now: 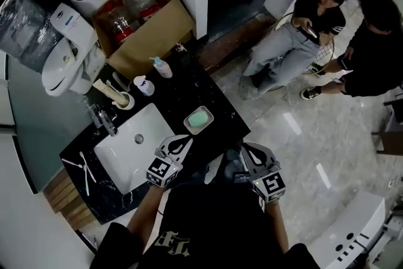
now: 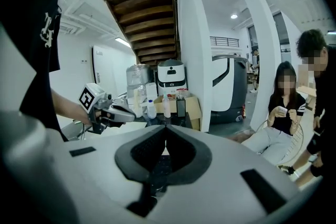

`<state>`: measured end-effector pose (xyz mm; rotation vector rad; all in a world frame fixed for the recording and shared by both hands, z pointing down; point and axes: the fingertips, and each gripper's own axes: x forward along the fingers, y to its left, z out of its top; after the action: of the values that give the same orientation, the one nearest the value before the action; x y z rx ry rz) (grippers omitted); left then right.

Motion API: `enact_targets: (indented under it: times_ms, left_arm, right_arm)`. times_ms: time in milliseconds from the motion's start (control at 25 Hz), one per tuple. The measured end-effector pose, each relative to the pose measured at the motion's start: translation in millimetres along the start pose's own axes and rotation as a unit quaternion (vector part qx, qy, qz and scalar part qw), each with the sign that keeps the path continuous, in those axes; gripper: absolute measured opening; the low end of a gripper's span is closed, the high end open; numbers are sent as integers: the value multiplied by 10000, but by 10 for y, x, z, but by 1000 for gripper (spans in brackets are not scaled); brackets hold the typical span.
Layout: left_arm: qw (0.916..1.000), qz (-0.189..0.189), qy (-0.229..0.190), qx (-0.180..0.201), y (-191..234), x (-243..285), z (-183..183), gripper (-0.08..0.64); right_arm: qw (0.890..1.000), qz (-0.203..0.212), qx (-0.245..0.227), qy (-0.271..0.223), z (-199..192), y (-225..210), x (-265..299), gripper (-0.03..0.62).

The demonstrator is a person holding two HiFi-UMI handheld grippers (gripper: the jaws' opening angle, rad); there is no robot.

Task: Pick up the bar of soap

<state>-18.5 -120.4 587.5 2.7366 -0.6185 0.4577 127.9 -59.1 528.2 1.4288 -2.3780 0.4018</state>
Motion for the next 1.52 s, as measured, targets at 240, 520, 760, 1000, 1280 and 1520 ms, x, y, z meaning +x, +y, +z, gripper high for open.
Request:
enact_targets:
  times_ms: [240, 520, 760, 1000, 1280, 1520]
  left_arm:
    - [9996, 296, 29, 30, 20, 210, -4, 9]
    - [9979, 540, 335, 91, 18, 487, -194, 9]
    - [9955, 643, 700, -8, 145, 635, -340, 30]
    - [9877, 202, 1529, 242, 244, 864, -667, 189]
    - [9378, -26, 3020, 1714, 620, 1135, -1001, 228]
    - [9088, -470, 3641, 1981, 655, 1272, -1195, 262]
  right_arm:
    - [9992, 384, -126, -36, -47, -255, 93, 8]
    - [9975, 682, -190, -85, -227, -681, 213, 9]
    - [9969, 766, -163, -94, -259, -805, 279, 8]
    - [9965, 829, -45, 63, -361, -843, 355, 9]
    - [9963, 839, -1, 158, -420, -782, 422, 8]
    - [9976, 620, 158, 263, -548, -904, 373, 8]
